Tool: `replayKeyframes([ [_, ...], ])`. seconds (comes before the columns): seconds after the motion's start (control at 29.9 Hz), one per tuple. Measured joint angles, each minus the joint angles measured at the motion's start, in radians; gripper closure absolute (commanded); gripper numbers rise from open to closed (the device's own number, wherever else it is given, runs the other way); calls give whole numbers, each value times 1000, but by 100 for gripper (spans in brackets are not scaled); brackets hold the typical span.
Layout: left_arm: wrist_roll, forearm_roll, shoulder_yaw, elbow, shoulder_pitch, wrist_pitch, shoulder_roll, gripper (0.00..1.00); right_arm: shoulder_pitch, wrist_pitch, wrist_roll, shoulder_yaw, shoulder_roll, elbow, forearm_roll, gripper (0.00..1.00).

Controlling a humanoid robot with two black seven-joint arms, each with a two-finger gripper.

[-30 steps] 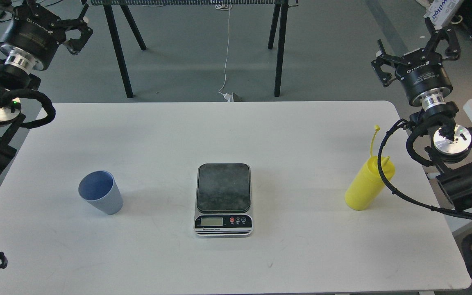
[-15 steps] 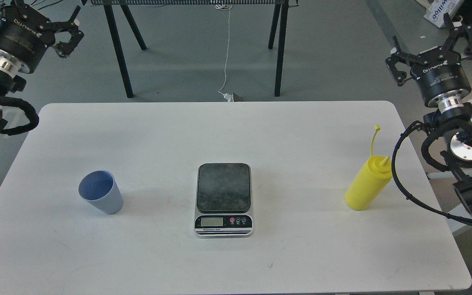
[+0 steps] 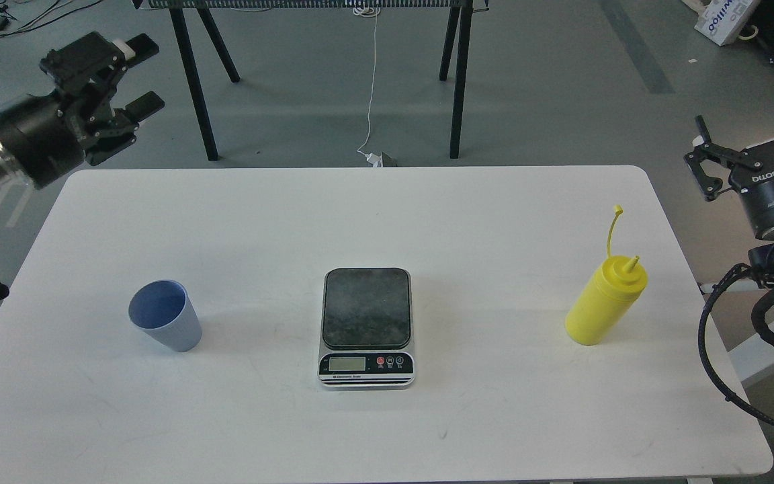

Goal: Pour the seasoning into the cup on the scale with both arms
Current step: 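Grasp the blue cup from the side with the left gripper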

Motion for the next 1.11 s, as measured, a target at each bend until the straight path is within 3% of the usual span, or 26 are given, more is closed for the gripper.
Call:
replayKeyframes([
  [0.17,-13,362,7,-5,101,93,21,13,-3,0,-1,8,-22,2,1,0],
  [0.33,-20,699,65,6,203,241,29,25,-6,0,-2,11,-33,2,1,0],
  [0.44,-42,888,145,77,220,332,29,27,-6,0,-2,13,-36,2,1,0],
  [0.54,-49,990,219,183,218,403,10,38,-6,0,-2,13,-36,2,1,0],
  [0.6,-52,1007,251,223,214,423,-10,44,-5,0,-2,13,-36,5,1,0],
  [0.67,-53,1015,272,249,212,429,-28,60,-5,0,-2,14,-36,14,1,0],
  [0.8,-52,1020,305,277,205,431,-53,76,-4,0,-2,14,-37,18,1,0],
  [0.87,-52,1022,315,280,200,432,-59,93,-4,0,-2,14,-37,18,1,0],
  [1.11,-60,1017,329,280,181,433,-61,98,-4,0,-2,14,-37,11,-1,0],
])
